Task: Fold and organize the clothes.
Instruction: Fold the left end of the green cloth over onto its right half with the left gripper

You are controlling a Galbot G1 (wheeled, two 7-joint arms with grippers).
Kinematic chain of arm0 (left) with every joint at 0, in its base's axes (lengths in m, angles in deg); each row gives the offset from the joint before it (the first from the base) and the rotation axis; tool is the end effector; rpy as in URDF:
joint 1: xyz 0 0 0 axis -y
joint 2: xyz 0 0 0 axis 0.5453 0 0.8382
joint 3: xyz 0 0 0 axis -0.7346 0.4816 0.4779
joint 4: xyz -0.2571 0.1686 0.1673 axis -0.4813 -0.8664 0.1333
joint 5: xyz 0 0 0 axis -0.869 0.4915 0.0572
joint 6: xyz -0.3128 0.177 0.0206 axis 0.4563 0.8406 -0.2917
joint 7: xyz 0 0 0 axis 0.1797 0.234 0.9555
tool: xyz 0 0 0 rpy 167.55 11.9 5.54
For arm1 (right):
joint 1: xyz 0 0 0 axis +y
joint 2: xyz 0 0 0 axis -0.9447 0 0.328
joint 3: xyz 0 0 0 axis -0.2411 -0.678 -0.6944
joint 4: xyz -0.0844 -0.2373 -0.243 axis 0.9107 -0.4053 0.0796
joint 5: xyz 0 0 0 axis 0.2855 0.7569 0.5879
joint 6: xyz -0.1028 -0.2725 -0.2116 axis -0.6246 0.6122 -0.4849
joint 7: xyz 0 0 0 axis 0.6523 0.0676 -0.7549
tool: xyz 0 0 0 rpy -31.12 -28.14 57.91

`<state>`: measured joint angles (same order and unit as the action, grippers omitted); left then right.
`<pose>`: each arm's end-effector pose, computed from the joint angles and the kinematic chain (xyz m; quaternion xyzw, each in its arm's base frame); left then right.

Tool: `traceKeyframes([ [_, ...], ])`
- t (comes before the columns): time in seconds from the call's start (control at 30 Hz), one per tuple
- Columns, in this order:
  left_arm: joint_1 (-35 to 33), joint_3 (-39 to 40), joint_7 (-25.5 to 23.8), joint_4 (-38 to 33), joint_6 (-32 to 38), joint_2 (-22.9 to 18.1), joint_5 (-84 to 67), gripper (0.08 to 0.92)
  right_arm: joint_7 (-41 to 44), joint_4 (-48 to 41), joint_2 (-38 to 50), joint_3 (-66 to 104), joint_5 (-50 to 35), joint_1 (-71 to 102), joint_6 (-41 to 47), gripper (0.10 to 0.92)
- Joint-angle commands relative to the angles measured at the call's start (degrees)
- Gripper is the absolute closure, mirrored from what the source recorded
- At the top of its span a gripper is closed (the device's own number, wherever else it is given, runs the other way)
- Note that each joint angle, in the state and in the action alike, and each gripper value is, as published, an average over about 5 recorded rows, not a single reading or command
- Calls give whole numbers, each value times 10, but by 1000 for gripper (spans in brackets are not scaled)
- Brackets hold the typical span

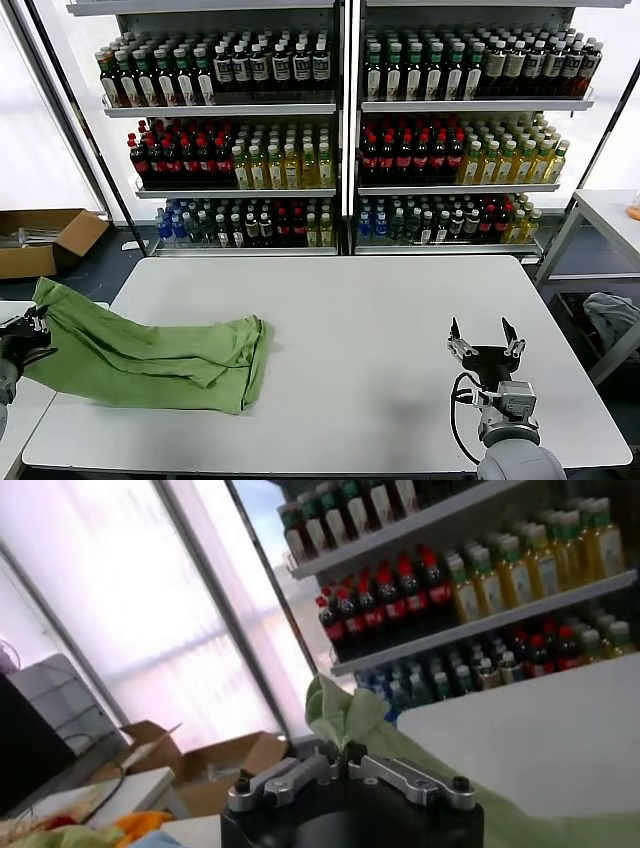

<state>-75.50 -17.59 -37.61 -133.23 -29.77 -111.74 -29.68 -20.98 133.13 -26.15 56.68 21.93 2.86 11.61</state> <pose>0.2632 0.2699 -0.1824 0.1237 -0.9605 -0.1778 0.1747 0.2217 -0.0414 -0.2372 -0.0846 -0.9898 0.0757 0.0864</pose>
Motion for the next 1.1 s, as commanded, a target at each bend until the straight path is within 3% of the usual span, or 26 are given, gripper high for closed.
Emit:
traceKeyframes([
  [0.03,-1,127,1,-70,-7,-98,-9,905,0,10,-3,13,0,23,-4,203],
  [0.13,9,178,5,-78,-15,-144,-11,905,0,17,-5,20,1,39,-8,203],
  [0.27,30,221,20,-96,-24,-169,-21,905,0,22,-9,27,3,56,-13,203],
  [0.47,52,250,34,-117,-25,-185,-26,905,-2,25,-19,27,6,73,-18,203],
  [1.1,56,294,19,-61,-25,-213,1,905,-6,25,-29,26,9,93,-24,203],
])
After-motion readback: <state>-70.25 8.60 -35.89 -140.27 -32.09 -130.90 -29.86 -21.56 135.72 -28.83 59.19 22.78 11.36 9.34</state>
